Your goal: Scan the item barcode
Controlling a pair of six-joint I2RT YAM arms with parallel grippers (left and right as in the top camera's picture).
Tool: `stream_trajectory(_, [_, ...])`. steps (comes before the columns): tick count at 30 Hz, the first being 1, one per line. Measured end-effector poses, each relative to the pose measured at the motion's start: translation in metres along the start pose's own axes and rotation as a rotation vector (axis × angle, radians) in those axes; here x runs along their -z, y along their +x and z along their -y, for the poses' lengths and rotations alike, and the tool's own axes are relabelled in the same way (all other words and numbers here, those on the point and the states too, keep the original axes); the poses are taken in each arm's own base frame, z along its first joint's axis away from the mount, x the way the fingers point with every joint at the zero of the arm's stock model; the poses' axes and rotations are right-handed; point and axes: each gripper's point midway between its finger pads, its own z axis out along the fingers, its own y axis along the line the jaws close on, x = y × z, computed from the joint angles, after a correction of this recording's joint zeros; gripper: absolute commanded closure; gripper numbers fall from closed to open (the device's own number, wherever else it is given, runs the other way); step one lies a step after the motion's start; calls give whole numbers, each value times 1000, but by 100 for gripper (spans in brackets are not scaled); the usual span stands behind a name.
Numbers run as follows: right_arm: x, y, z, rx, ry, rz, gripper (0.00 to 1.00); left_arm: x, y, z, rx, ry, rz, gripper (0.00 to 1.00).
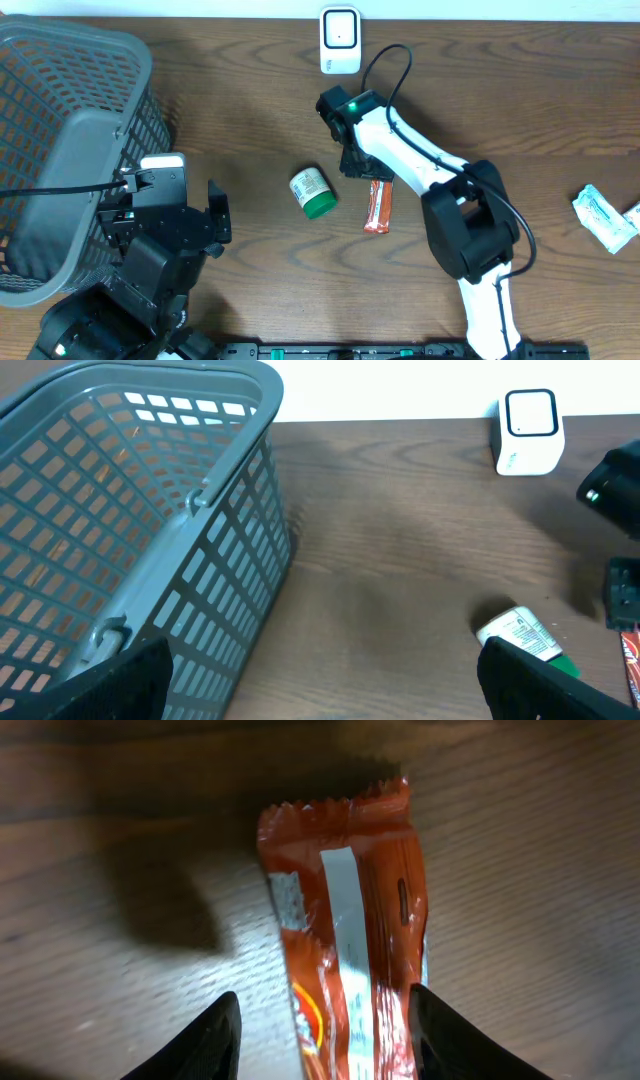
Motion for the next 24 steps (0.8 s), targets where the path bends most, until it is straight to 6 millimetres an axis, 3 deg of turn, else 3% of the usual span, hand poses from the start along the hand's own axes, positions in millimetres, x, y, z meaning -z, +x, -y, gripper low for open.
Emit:
stream_trajectory(9, [-18,2,0,-4,48,-15,54,0,0,0,0,0,0,2])
stream_trajectory(15, [-21,5,7,3,95,-31,72,0,0,0,0,0,0,2])
stream_trajectory(20, [-23,5,10,6,111,-32,99,0,0,0,0,0,0,2])
stream_trajectory(24, [-22,4,9,-1,110,-27,99,0,0,0,0,0,0,2])
